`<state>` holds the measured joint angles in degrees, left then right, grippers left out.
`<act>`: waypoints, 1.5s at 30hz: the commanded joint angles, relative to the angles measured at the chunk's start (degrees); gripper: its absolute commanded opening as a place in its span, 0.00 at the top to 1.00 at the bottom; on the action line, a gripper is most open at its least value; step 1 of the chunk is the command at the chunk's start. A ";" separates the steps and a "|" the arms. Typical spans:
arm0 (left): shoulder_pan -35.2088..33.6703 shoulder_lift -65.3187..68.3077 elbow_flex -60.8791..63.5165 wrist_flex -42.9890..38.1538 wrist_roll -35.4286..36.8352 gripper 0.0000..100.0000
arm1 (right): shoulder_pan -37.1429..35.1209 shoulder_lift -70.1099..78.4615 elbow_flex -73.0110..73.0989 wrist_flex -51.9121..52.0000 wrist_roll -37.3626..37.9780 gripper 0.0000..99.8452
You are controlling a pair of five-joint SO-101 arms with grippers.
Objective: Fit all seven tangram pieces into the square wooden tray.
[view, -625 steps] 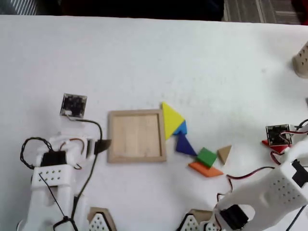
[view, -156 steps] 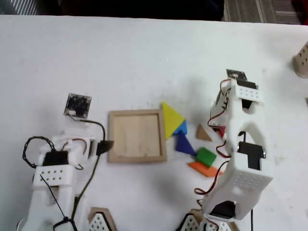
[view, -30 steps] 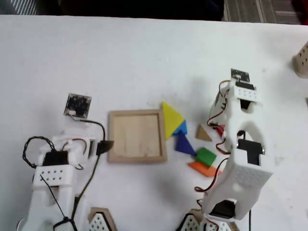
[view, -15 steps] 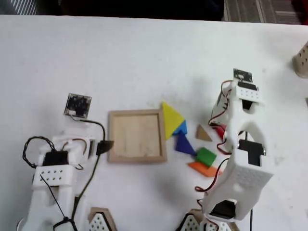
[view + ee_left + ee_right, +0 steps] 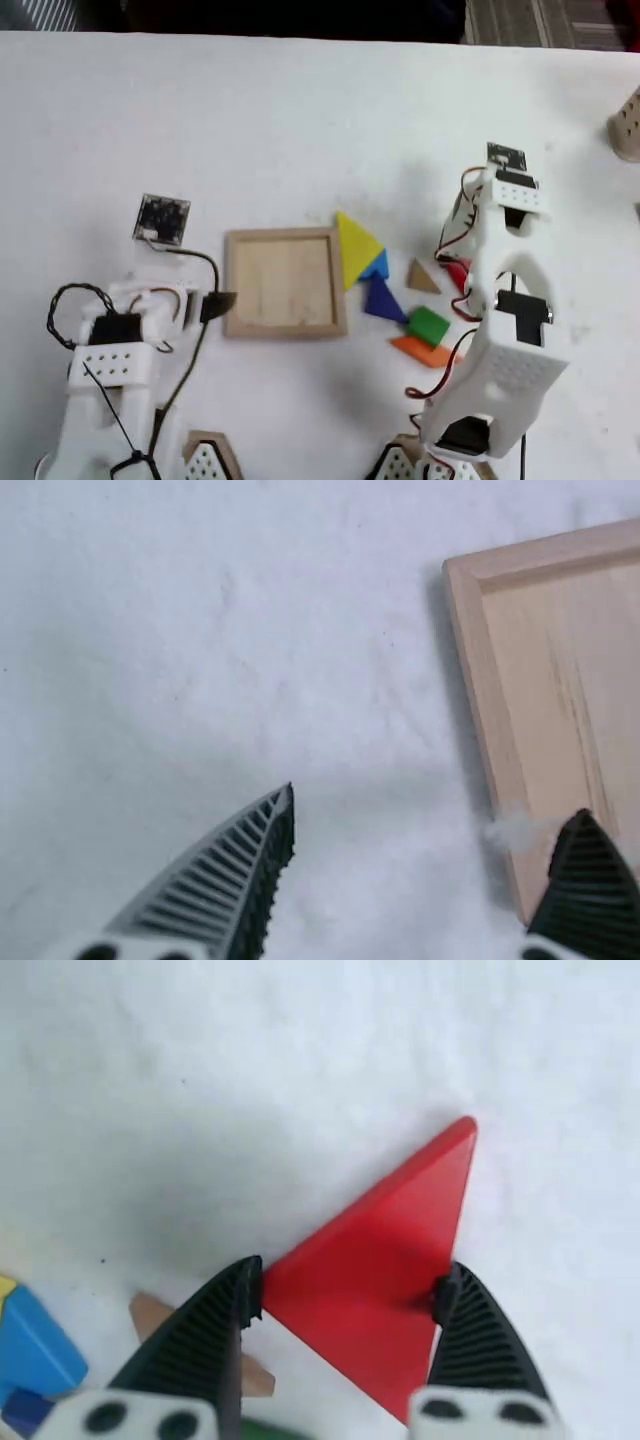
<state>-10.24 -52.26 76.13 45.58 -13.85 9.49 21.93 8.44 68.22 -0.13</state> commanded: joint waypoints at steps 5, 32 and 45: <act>0.66 -0.31 -0.44 -0.53 -0.62 0.61 | -1.01 -2.68 -1.85 3.47 0.35 0.94; 0.66 -0.31 -0.44 -0.53 -0.62 0.61 | -9.27 -15.16 -1.85 9.71 -2.02 0.84; 0.48 -0.31 -0.44 -0.53 -0.62 0.61 | -11.12 -14.73 -1.41 9.45 -1.93 0.88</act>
<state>-10.24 -52.26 76.13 45.58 -13.85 -1.85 9.89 8.00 77.45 -1.80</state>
